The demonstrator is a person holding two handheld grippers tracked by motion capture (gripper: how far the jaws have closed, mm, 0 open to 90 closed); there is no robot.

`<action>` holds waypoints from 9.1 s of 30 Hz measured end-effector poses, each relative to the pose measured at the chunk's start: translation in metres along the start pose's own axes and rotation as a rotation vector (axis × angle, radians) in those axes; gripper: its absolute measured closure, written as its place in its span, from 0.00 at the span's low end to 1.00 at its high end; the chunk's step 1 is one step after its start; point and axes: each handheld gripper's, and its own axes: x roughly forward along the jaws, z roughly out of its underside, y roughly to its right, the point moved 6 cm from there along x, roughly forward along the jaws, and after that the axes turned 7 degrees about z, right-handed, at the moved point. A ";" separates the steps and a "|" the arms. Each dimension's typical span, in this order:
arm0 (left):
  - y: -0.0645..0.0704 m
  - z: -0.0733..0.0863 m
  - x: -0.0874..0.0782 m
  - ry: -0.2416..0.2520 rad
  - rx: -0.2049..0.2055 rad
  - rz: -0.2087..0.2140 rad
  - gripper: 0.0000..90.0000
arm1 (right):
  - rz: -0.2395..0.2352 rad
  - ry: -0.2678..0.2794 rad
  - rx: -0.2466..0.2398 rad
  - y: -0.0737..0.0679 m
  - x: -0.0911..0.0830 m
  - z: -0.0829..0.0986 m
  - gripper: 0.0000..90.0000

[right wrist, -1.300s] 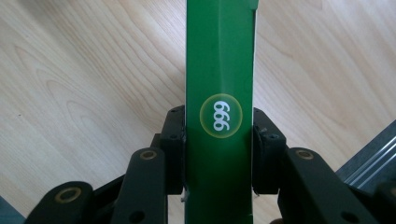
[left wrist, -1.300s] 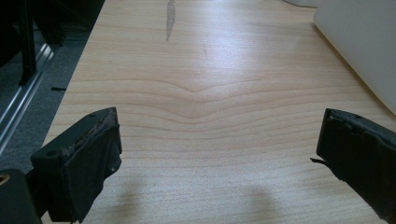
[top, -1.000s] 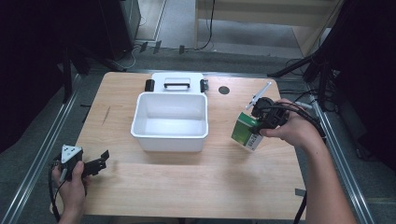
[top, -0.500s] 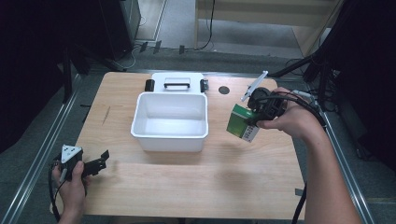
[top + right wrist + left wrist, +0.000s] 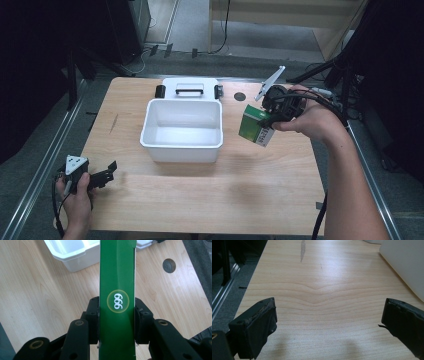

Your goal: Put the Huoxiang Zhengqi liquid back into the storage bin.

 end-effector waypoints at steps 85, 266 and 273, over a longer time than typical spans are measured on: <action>-0.002 0.000 -0.001 0.002 -0.020 0.013 0.01 | -0.208 0.120 -0.375 -0.038 0.048 -0.142 0.71; 0.002 0.001 0.001 -0.015 0.021 -0.029 0.01 | 0.448 0.514 0.925 -0.075 0.098 0.277 0.00; 0.002 0.000 0.001 -0.011 0.018 -0.025 0.01 | 0.435 0.523 0.970 -0.076 0.104 0.281 0.00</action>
